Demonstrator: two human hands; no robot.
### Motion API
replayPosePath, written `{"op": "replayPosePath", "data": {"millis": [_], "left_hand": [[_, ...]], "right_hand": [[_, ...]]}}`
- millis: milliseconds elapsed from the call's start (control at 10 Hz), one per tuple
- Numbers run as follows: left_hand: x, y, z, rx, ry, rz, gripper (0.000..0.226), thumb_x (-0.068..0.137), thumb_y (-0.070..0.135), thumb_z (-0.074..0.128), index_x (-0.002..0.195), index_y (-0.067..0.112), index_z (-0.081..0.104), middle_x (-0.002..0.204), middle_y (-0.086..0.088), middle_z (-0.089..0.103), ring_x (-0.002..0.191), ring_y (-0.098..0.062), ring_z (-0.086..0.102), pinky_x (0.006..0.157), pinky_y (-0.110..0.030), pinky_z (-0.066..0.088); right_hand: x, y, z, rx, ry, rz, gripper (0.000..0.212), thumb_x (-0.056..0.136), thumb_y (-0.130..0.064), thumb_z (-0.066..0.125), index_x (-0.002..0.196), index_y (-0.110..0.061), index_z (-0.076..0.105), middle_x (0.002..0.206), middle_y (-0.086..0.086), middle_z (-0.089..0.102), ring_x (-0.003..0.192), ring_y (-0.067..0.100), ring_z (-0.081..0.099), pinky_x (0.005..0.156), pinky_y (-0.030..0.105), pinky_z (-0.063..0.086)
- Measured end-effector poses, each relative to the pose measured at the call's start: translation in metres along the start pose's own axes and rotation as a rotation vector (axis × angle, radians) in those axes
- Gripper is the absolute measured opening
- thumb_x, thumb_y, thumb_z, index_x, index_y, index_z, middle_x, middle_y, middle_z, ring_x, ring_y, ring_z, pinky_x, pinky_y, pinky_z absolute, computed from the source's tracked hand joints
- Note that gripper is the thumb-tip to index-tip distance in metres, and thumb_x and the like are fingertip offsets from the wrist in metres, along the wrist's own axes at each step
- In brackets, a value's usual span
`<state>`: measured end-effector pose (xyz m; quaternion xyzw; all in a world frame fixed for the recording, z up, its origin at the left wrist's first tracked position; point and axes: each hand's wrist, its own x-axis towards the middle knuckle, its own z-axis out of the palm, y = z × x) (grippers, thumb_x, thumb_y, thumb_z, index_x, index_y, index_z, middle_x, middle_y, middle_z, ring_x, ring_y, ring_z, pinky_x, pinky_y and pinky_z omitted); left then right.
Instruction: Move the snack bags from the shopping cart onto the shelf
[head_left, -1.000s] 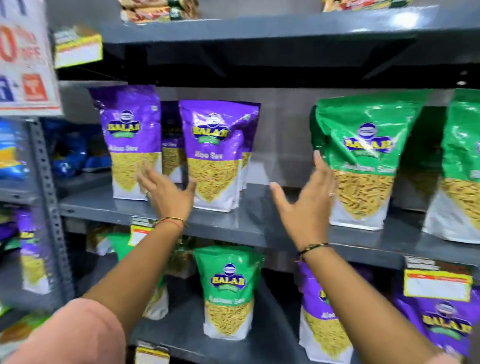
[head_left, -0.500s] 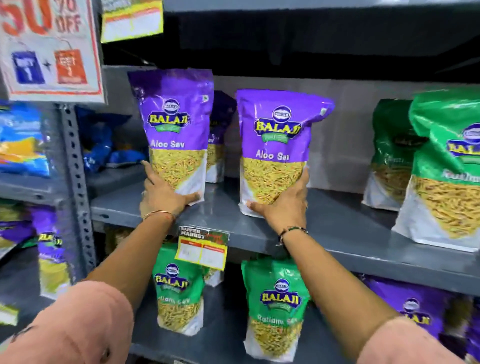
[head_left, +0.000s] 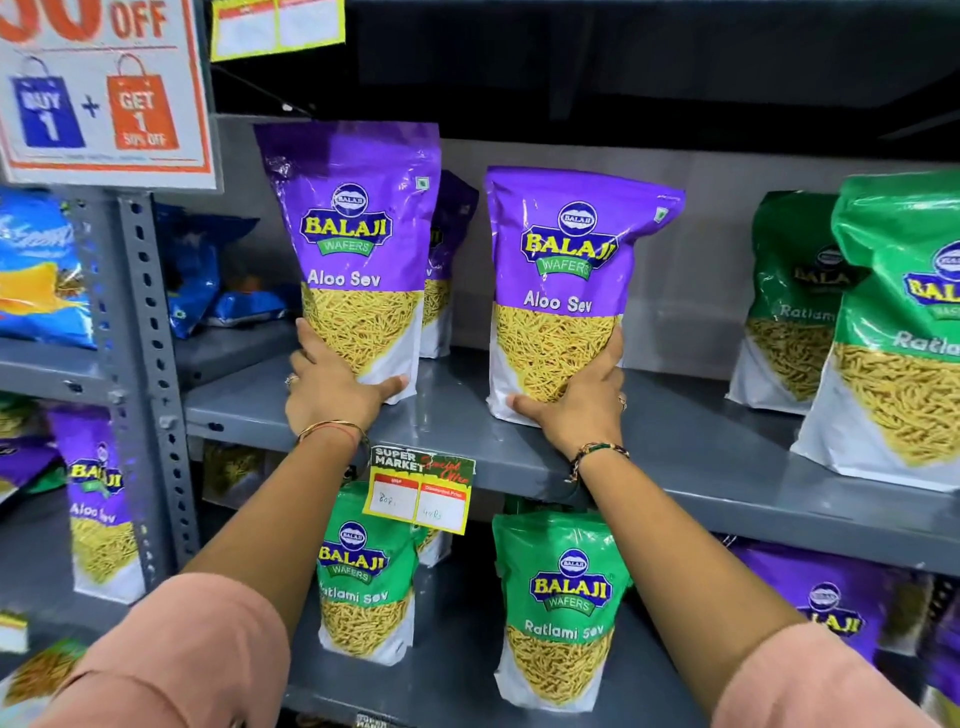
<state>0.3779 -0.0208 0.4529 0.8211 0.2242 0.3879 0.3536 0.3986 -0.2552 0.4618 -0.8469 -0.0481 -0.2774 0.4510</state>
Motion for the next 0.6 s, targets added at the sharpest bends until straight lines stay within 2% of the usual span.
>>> {"op": "replayPosePath", "data": {"millis": [300,400,500,600], "left_hand": [[-0.002,0.0,-0.001,0.021,-0.031,0.007,0.137,0.051,0.055,0.082,0.147,0.016,-0.007,0.149,-0.022,0.03,0.129,-0.047,0.038,0.098,-0.059,0.039],[-0.006,0.002,-0.004,0.012,-0.058,0.016,0.143,0.049,0.06,0.08,0.146,0.01,-0.013,0.155,-0.023,0.016,0.14,-0.042,0.024,0.108,-0.057,0.03],[-0.016,0.007,-0.01,0.024,0.048,0.045,0.138,0.053,0.066,0.072,0.146,0.004,-0.009,0.157,-0.024,0.003,0.146,-0.036,0.003,0.116,-0.056,0.014],[-0.036,0.022,-0.015,0.05,0.229,0.226,0.11,0.073,0.067,0.055,0.146,0.004,0.003,0.158,-0.02,0.007,0.146,-0.036,0.002,0.116,-0.059,0.01]], "right_hand": [[-0.005,-0.004,-0.001,-0.054,-0.001,0.015,0.136,0.056,-0.04,0.086,0.146,-0.019,-0.013,0.136,0.022,0.033,0.119,0.042,0.039,0.105,0.046,0.034],[-0.01,-0.007,-0.005,-0.051,-0.025,0.018,0.137,0.055,-0.043,0.086,0.146,-0.02,-0.015,0.138,0.022,0.03,0.121,0.043,0.038,0.105,0.047,0.034],[-0.015,-0.007,-0.012,0.078,-0.043,0.03,0.141,0.051,-0.045,0.087,0.146,-0.021,-0.015,0.143,0.022,0.027,0.128,0.042,0.034,0.109,0.049,0.03],[-0.029,-0.002,-0.03,0.047,-0.011,-0.035,0.132,0.057,-0.055,0.08,0.147,-0.017,-0.008,0.152,0.022,0.02,0.139,0.036,0.024,0.112,0.047,0.027]]}}
